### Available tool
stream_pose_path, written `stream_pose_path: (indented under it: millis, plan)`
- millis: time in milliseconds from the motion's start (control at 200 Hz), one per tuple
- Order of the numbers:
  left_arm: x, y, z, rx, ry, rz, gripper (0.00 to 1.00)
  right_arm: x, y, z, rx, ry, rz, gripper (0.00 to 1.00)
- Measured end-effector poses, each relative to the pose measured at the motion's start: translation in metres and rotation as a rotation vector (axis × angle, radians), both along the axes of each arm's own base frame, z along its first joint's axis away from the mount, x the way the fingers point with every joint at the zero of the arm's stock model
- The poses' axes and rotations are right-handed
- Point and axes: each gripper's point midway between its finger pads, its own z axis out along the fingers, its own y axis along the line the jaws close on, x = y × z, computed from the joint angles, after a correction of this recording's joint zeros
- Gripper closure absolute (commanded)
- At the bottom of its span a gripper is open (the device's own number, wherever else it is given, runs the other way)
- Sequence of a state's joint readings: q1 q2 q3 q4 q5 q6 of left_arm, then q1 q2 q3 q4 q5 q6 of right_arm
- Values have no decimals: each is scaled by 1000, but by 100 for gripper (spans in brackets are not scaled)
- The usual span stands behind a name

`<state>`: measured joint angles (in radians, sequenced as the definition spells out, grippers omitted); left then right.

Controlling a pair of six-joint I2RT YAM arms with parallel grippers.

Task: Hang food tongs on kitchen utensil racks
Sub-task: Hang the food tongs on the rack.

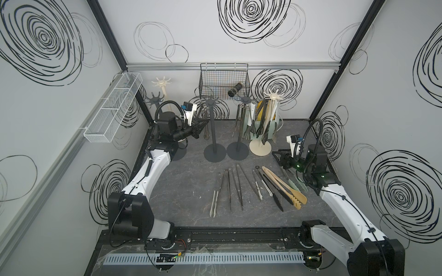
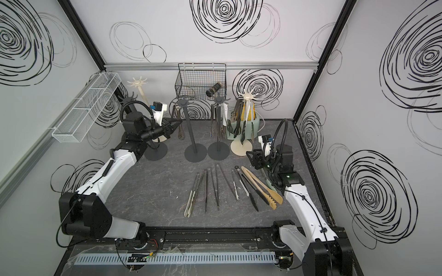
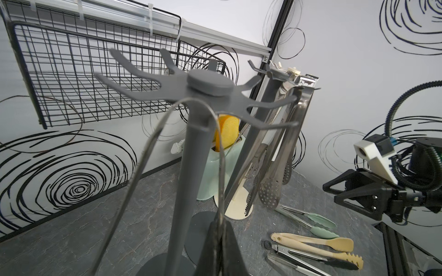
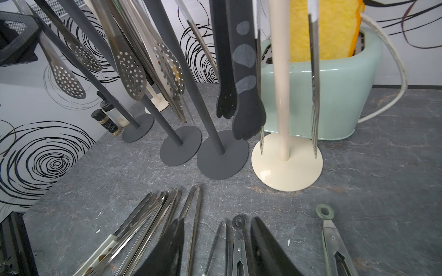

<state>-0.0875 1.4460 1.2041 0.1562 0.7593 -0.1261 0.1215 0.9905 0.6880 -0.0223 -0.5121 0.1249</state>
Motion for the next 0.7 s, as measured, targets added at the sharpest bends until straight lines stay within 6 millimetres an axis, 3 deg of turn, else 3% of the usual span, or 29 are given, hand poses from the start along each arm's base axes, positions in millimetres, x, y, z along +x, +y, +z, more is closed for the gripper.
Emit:
stream_pose_path:
  millis: [155,180,310,700]
  plan:
    - [1,-3,-2,13,-10,-7,98,0,0,0,-1,-1,1,52]
    - [0,-3,-2,15,-12,-9,91,0,0,0,-2,-1,0,52]
    - [0,-6,-7,32,-6,-13,79,0,0,0,-2,-2,1,52]
    - [-3,-13,-28,71,64,-13,75,2,-9,-9,-26,35,-60,51]
